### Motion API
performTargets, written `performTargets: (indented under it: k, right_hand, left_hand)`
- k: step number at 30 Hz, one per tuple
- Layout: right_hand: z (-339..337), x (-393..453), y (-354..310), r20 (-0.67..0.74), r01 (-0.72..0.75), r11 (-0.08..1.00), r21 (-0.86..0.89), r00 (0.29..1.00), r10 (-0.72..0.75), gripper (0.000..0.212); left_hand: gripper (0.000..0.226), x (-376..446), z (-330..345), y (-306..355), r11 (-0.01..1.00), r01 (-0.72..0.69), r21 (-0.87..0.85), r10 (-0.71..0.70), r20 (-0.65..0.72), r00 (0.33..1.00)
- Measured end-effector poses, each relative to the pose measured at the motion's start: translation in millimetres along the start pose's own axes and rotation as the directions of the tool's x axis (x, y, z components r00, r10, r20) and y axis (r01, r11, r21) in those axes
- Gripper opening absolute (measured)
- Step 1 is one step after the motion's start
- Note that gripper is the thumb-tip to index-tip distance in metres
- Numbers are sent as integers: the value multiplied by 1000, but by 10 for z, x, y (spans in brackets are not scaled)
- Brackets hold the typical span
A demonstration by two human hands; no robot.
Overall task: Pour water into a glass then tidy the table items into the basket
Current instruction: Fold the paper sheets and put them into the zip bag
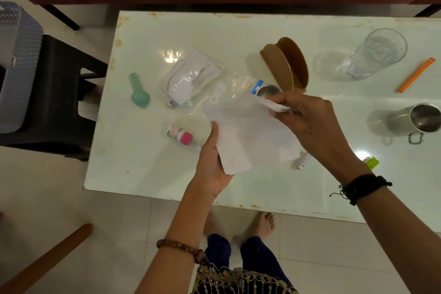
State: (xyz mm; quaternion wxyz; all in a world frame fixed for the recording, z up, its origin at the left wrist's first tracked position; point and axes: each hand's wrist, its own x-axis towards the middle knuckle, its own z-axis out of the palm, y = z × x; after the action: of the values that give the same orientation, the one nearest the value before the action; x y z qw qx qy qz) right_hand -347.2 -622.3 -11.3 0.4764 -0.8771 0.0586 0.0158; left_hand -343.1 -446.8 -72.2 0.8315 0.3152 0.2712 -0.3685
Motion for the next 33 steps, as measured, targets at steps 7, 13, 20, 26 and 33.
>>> performTargets:
  k: [7,13,20,26,33]
  right_hand:
    - [158,-184,-134,91,47,985,-164,995,-32,28]
    - [437,-422,-213,255,63,953,-296,967,15,42]
    - [597,-549,-176,222,127,949,-290,973,-62,40]
    - [619,-582,-56,205,4,995,-95,979,16,51]
    - [551,-458,100,109,-107,989,101,989,95,34]
  left_hand:
    - [56,-32,57,-14,993,-41,-111,43,22,999]
    - [58,18,157,-7,991,-86,-101,83,-34,996]
    - [69,31,256,-30,997,-15,-78,3,-157,988]
    - [60,45,140,-100,996,-89,-8,86,-207,975]
    - [68,57,243,-169,986,-120,-115,117,-30,993]
